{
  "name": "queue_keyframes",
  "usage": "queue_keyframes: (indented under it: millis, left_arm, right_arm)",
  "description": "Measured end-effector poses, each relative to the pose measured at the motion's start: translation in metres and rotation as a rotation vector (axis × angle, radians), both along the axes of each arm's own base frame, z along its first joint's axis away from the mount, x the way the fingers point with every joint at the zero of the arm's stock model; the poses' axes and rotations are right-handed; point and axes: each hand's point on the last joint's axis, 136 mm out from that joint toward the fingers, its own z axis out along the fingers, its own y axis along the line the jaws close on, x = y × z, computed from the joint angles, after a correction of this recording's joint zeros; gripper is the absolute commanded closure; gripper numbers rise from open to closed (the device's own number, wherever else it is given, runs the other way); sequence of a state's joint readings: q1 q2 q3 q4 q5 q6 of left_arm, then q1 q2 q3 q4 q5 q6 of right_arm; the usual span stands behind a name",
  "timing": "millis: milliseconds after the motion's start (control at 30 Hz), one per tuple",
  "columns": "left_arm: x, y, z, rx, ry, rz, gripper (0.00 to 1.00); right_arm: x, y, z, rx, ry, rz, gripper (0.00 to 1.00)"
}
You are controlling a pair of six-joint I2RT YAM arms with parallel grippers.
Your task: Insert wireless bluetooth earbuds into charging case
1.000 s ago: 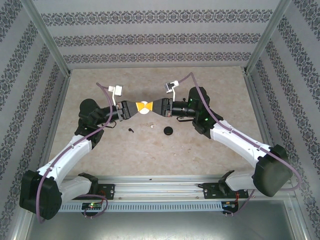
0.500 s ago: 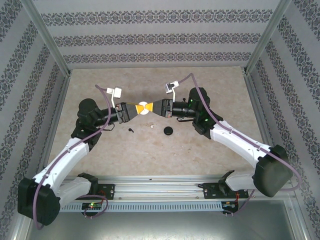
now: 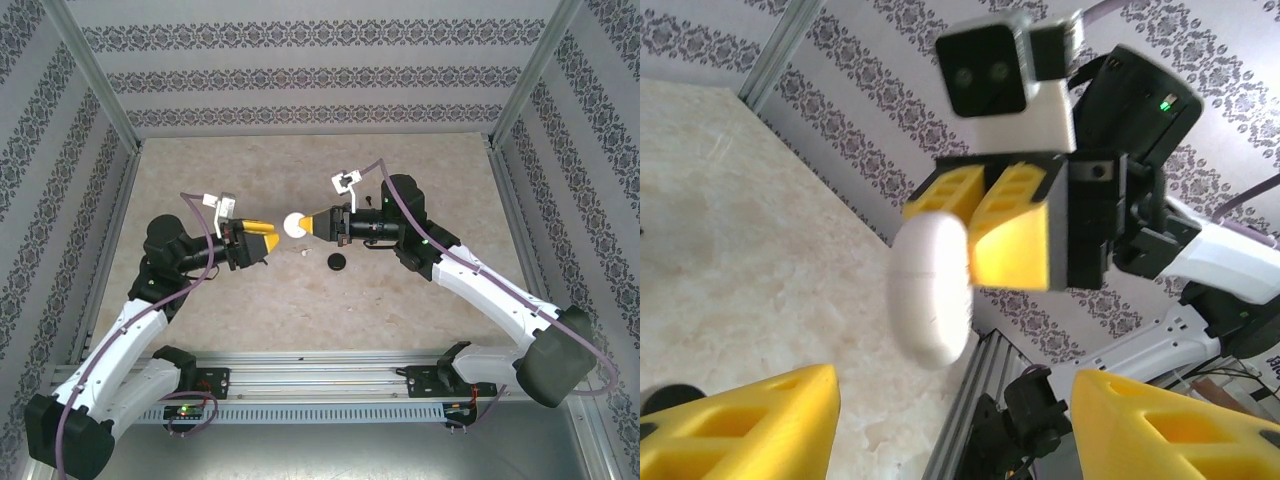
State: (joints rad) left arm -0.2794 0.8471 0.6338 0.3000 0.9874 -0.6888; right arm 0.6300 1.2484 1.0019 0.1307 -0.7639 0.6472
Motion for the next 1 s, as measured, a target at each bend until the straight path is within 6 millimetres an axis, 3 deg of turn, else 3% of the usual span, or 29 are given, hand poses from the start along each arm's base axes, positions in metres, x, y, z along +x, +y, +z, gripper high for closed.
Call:
queue_keyframes:
  millis: [133, 367, 533, 733, 900, 1000]
  left_arm:
    - [0.001, -0.001, -0.012, -0.003, 0.028, -0.002, 0.44]
    - [0.001, -0.009, -0.008, -0.022, 0.014, -0.031, 0.48]
    - [0.002, -0.015, -0.002, -0.05, 0.002, -0.042, 0.56]
    - [0.006, -0.022, -0.006, -0.057, 0.029, -0.058, 0.6]
    - [0.004, -0.024, -0.006, -0.059, 0.026, -0.069, 0.81]
    - [0.004, -0.024, -0.006, -0.058, 0.024, -0.073, 0.84]
  right_arm:
    - [-0.006, 0.005, 0.004, -0.003, -0.032, 0.02, 0.92]
    - [-0.01, 0.009, 0.005, -0.008, -0.065, 0.034, 0.93]
    - [-0.01, 0.01, 0.003, -0.017, -0.074, 0.03, 0.93]
    - [-0.011, 0.012, 0.001, -0.025, -0.073, 0.03, 0.92]
    - [-0.01, 0.012, 0.001, -0.032, -0.072, 0.022, 0.92]
    - [-0.009, 0.011, 0.002, -0.033, -0.071, 0.021, 0.91]
